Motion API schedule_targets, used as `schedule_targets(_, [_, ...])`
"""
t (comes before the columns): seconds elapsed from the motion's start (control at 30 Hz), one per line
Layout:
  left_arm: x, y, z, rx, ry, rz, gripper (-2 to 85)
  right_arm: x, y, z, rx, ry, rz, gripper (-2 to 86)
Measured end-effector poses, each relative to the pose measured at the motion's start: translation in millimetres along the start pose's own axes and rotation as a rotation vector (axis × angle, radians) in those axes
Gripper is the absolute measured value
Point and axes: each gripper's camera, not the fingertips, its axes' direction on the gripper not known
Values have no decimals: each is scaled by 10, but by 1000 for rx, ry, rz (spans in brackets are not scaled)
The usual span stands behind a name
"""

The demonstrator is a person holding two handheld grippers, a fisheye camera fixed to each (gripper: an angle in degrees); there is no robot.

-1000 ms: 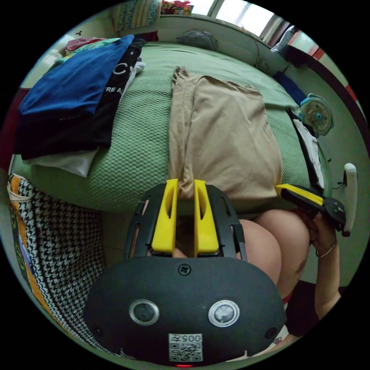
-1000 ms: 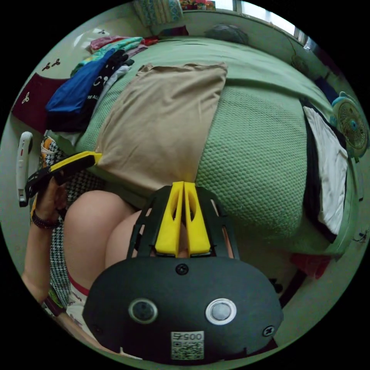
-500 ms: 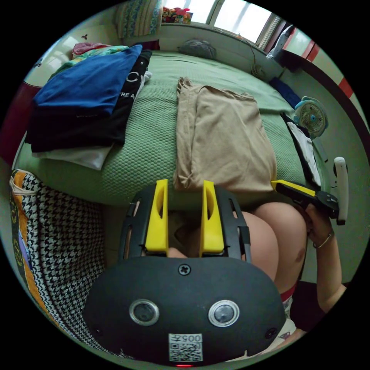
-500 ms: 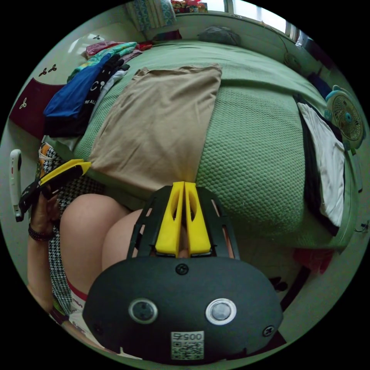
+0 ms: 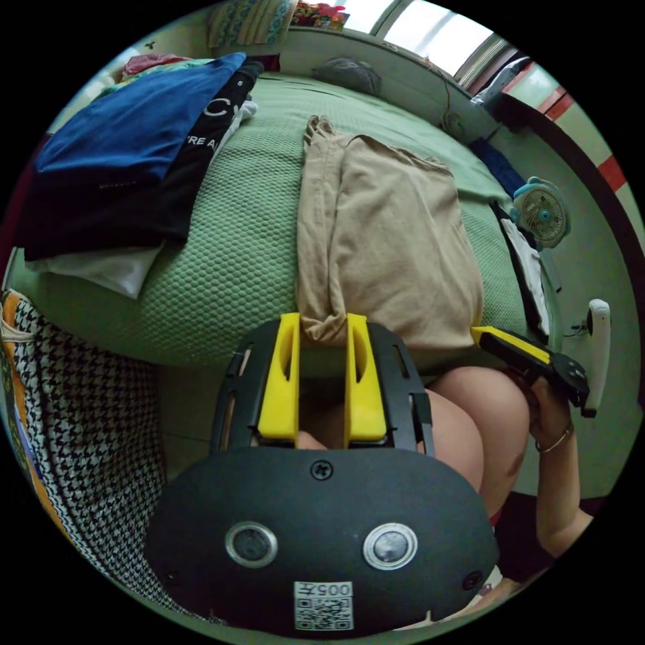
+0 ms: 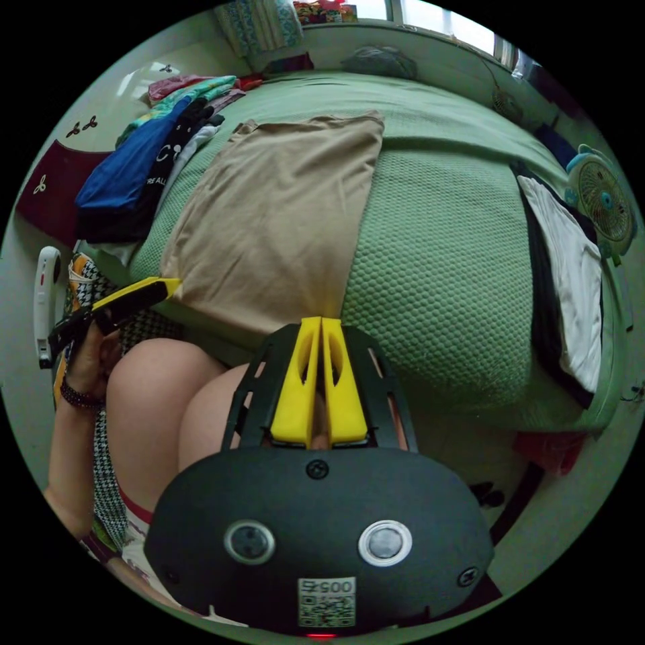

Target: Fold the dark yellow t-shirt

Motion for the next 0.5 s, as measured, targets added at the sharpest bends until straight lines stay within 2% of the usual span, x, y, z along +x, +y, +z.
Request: schedule_targets(0.5, [89, 14, -57, -24, -86, 71, 66, -127, -282, -130, 11, 42, -13, -5])
